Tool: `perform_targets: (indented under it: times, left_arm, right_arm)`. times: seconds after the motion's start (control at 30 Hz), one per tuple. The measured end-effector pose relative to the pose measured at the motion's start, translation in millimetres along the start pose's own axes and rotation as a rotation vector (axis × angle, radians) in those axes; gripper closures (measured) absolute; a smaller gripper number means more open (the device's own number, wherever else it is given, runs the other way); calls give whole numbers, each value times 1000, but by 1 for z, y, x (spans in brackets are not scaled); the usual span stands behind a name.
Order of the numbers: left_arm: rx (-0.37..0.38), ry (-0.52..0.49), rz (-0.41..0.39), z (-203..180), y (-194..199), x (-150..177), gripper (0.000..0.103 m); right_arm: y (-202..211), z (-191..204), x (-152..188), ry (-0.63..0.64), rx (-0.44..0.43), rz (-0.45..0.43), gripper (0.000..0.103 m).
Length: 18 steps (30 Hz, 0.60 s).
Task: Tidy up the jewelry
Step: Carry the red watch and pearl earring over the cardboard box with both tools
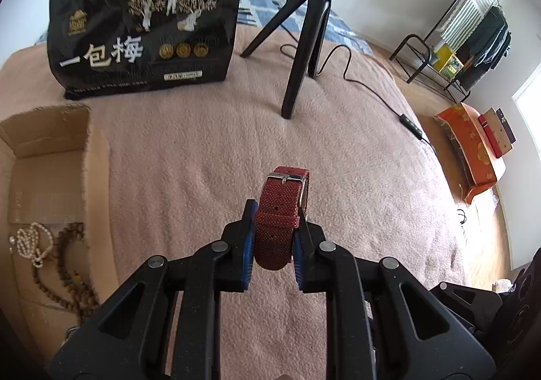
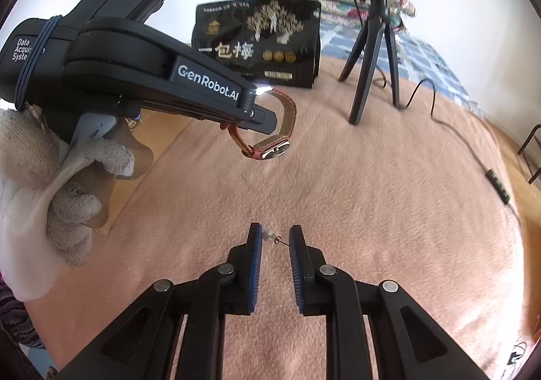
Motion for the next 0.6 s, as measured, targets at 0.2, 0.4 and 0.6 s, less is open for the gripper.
perform_targets:
  times: [0.2, 0.4, 0.6]
  left_arm:
    - [-13, -7, -53, 4, 34, 5, 86]
    - [-29, 2, -101, 22, 72, 12, 86]
    - [-64, 21, -147, 52, 105, 17, 86]
  right_arm:
    - [29, 12, -8, 4, 10, -42, 88]
    - [53, 39, -17, 31, 7, -84, 88]
    - [71, 73, -24, 65, -13, -109, 88]
Point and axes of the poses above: each gripper's, at about its wrist camera, not at the fingertips, and y roughly against the way its jaws point, z to its left, x to its underside, the point moved 3 cm from there along -y, roughly the way its jaws point, and after that the axes turned 3 degrees about z, right-handed, at the moved point
